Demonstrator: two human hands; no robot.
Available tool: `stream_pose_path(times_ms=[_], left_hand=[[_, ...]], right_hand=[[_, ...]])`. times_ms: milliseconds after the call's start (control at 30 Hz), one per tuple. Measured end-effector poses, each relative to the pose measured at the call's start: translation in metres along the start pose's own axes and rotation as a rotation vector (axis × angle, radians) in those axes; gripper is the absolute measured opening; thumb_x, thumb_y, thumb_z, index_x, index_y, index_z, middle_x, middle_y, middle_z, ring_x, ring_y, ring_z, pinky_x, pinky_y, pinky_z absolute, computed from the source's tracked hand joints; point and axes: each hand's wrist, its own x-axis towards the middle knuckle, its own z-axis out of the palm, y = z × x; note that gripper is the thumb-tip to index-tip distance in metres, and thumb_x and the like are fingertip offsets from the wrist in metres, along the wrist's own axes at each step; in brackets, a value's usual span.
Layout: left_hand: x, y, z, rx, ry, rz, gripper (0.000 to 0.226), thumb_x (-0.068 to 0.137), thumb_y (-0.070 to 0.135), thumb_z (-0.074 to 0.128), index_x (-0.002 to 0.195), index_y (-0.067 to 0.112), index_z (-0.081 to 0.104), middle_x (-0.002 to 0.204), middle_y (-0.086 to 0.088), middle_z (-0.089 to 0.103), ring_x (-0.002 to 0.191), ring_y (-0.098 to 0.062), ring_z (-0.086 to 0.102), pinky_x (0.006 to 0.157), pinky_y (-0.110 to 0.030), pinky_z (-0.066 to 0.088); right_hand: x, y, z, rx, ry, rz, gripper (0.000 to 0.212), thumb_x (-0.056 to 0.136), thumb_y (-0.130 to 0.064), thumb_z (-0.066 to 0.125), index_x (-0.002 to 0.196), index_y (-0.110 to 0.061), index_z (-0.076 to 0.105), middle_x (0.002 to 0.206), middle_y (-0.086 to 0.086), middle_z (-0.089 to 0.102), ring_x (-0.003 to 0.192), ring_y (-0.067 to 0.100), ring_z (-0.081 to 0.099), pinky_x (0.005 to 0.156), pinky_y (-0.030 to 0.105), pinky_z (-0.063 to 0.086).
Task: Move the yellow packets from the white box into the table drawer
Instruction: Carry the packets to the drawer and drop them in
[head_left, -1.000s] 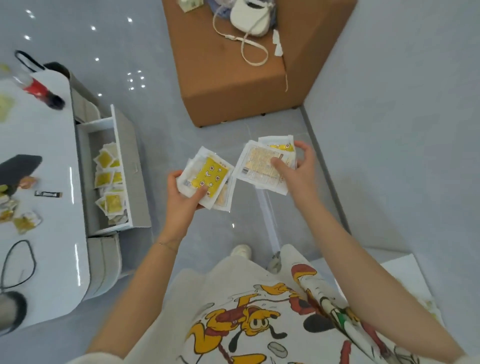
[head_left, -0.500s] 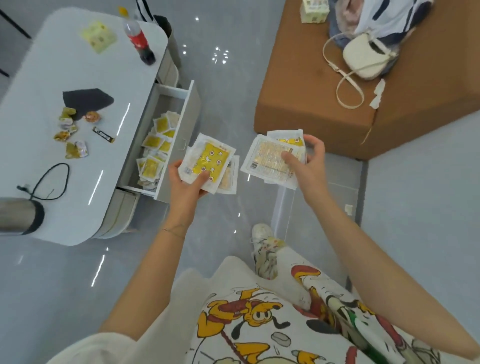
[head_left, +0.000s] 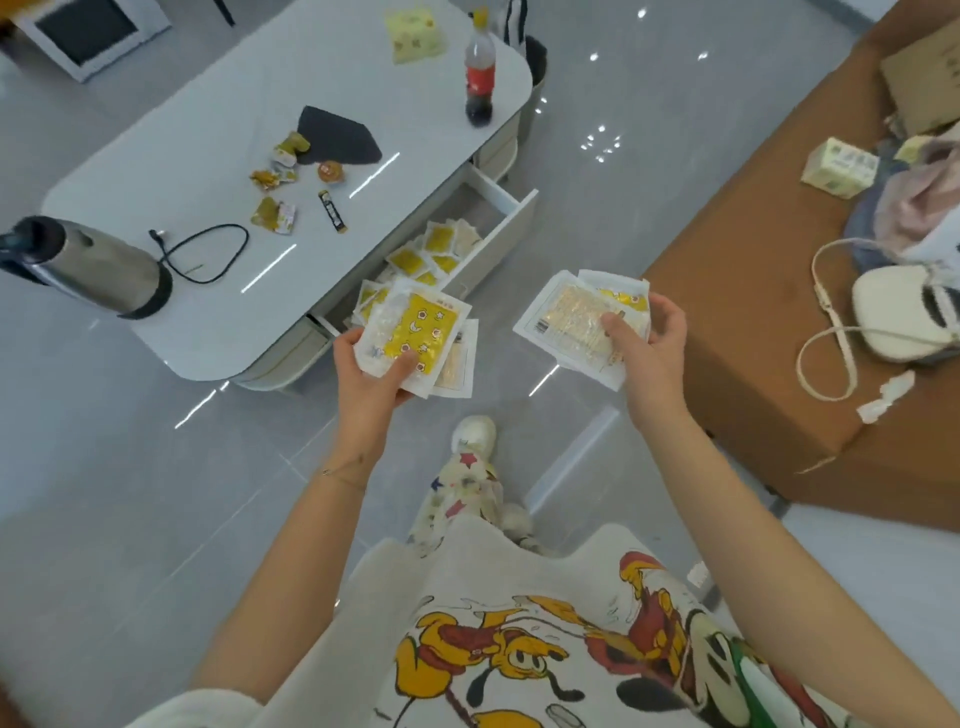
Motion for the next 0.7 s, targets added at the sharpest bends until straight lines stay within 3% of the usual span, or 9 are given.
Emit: stream_pose_path(times_ms=[133,300,500,600,700], left_hand=[[0.037,0.007,-0.013,0.013,0.049,0.016,0.046,0.088,0.009,0.068,0.120,0.020,0.037,0.118,0.000,0.058,0.101,-0.016,0.064,0.067,-0.026,0.057],[0.099,0.021,-0.022,-0.106,0.156,-0.015,0.043,0.087,0.007,0.068,0.116,0.022,0.040,0.113,0.003,0.060,0.098,-0.014,0.066,0.068,-0.029,0.057],[0.177,0.055,-0.024,-0.139,0.211,-0.063,0.042,0.088,0.008,0.067,0.116,0.020,0.038,0.111,0.001,0.060,0.095,-0.015,0.066,0.063,-0.025,0.057],[0.208,0.066,-0.023,-0.161,0.240,-0.088,0.040,0.089,0.008,0.066,0.117,0.017,0.040,0.108,0.002,0.061,0.094,-0.015,0.066,0.062,-0.024,0.056],[0.232,0.060,-0.022,-0.205,0.242,-0.156,0.034,0.088,0.007,0.067,0.113,0.021,0.048,0.112,-0.001,0.064,0.101,-0.022,0.066,0.069,-0.031,0.058]], right_hand=[[0.042,-0.022,0.053,-0.012,-0.084,0.018,0.056,0.086,-0.013,0.070,0.132,-0.023,0.039,0.096,-0.011,0.066,0.086,0.008,0.069,0.077,0.030,0.058],[0.091,-0.048,0.113,-0.074,-0.173,0.047,0.049,0.084,-0.015,0.073,0.115,-0.037,0.043,0.104,-0.001,0.068,0.095,0.019,0.070,0.085,0.043,0.057],[0.153,-0.091,0.156,-0.049,-0.085,0.031,0.048,0.087,-0.011,0.068,0.121,-0.031,0.041,0.099,-0.006,0.066,0.078,0.003,0.070,0.064,0.022,0.055],[0.187,-0.100,0.177,-0.083,-0.101,0.062,0.051,0.087,-0.010,0.068,0.125,-0.028,0.039,0.101,-0.003,0.066,0.079,0.004,0.070,0.066,0.023,0.056],[0.221,-0.093,0.204,-0.049,-0.062,0.150,0.052,0.085,-0.010,0.070,0.125,-0.026,0.041,0.113,0.004,0.065,0.089,0.012,0.069,0.072,0.030,0.056]])
